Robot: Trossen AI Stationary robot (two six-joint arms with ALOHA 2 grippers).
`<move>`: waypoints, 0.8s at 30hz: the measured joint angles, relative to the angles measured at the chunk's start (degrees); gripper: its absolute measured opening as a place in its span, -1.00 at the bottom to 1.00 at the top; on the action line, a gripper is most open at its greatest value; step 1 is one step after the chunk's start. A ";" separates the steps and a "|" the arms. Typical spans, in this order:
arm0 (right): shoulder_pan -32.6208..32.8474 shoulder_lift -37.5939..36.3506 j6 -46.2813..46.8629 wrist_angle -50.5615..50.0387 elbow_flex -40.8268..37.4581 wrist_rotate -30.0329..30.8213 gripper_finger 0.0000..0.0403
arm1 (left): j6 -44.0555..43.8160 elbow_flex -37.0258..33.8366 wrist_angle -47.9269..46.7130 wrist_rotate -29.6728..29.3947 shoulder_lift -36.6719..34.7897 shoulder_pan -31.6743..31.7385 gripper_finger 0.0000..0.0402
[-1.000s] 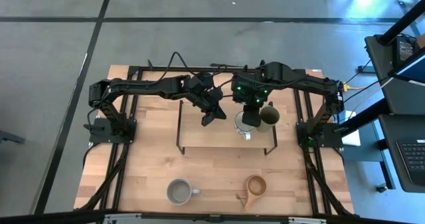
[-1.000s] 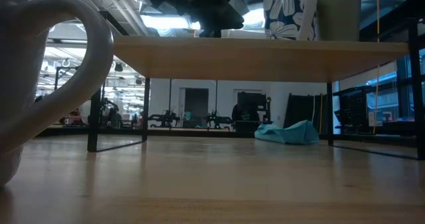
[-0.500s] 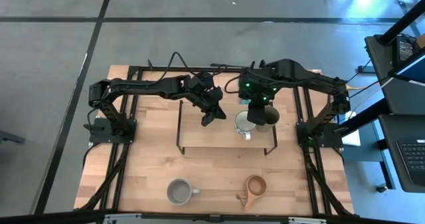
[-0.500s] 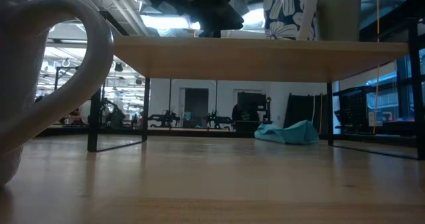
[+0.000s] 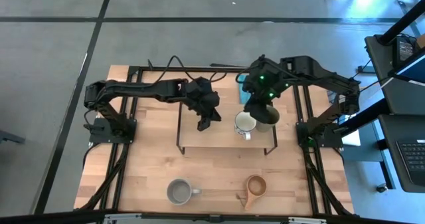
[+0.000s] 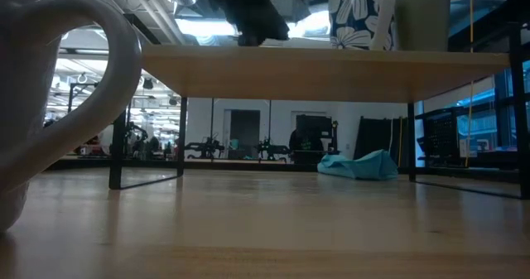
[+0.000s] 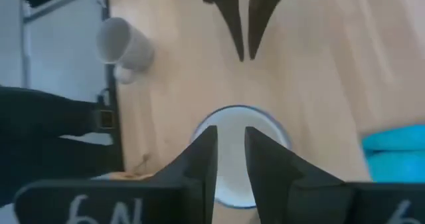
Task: Stack small to large cups/mugs on shelf
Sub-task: Put the gray mug on the shelf
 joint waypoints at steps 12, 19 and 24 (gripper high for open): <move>5.34 -2.75 7.11 -5.87 0.00 3.55 -0.61 | 0.39 0.04 -5.39 -3.06 -4.78 -2.09 -0.82; 12.24 -5.20 16.45 -6.09 0.00 10.68 -0.61 | 2.10 0.00 -8.43 -4.02 -7.34 -2.17 -0.82; 17.44 -5.26 22.97 -5.69 0.00 15.29 -0.61 | 3.11 0.00 -10.63 -3.82 -10.67 -3.45 -0.82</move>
